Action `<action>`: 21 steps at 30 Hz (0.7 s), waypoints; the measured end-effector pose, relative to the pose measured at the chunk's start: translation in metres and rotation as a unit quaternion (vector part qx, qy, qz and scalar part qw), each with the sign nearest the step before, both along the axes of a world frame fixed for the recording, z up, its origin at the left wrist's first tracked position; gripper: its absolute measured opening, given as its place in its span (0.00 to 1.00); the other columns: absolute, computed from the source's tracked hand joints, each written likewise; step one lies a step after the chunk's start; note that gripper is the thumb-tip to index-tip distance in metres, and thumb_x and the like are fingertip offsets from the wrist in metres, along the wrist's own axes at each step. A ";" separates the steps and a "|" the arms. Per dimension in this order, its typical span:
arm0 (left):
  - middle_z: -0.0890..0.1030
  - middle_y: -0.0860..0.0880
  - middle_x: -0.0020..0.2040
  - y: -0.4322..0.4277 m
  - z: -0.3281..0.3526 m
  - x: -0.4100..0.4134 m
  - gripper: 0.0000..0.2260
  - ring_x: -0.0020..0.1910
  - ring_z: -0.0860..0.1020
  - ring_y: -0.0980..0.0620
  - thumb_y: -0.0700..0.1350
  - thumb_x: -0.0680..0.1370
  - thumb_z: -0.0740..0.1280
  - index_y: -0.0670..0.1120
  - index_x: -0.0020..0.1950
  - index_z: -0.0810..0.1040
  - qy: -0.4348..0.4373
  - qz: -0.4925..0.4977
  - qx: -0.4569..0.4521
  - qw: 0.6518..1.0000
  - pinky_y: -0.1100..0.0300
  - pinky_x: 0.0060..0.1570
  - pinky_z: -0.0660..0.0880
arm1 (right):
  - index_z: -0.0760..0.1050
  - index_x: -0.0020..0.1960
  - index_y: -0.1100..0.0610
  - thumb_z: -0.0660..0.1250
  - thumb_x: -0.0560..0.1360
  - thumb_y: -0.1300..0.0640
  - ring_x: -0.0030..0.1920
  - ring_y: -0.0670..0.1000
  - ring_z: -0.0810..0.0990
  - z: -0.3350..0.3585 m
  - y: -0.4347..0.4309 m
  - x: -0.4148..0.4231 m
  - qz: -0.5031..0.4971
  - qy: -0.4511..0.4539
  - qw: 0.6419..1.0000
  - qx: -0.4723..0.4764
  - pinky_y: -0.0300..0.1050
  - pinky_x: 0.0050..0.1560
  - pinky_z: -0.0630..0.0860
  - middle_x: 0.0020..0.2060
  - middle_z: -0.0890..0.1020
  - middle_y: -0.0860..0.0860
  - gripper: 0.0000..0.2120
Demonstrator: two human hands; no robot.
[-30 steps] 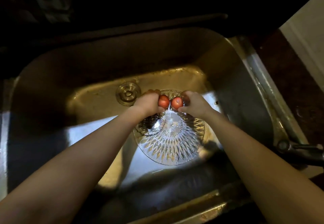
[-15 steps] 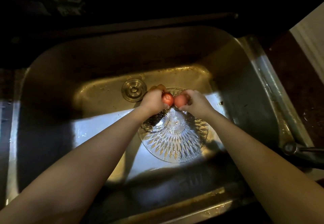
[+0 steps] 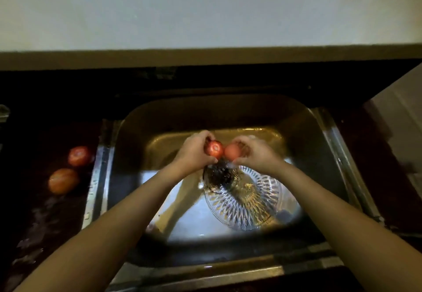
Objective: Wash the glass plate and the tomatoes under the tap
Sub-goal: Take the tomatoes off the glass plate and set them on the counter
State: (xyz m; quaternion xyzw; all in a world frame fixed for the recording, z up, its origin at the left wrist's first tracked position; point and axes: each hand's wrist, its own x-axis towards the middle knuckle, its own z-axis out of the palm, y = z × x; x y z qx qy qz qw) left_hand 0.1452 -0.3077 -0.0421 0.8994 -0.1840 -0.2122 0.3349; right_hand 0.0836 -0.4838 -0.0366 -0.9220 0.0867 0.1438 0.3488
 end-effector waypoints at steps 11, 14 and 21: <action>0.76 0.51 0.51 0.122 0.077 -0.031 0.23 0.46 0.75 0.55 0.42 0.64 0.76 0.50 0.56 0.73 -0.053 0.123 -0.021 0.991 0.70 0.38 0.67 | 0.72 0.63 0.53 0.74 0.67 0.56 0.58 0.52 0.74 0.078 0.103 0.029 0.201 -0.047 0.978 -0.034 0.41 0.57 0.70 0.57 0.74 0.54 0.26; 0.74 0.54 0.50 0.156 0.086 -0.044 0.23 0.43 0.74 0.60 0.41 0.65 0.76 0.50 0.56 0.72 -0.059 0.168 -0.025 0.984 0.73 0.37 0.67 | 0.71 0.64 0.53 0.74 0.67 0.55 0.58 0.53 0.74 0.086 0.137 0.037 0.250 -0.055 0.966 -0.036 0.42 0.58 0.70 0.58 0.74 0.55 0.27; 0.79 0.50 0.45 0.231 0.088 -0.068 0.23 0.41 0.78 0.53 0.40 0.61 0.77 0.48 0.52 0.75 -0.045 0.296 -0.019 0.954 0.65 0.39 0.73 | 0.69 0.65 0.54 0.72 0.70 0.55 0.60 0.54 0.73 0.089 0.219 0.042 0.340 -0.073 0.937 -0.029 0.43 0.59 0.69 0.60 0.73 0.56 0.26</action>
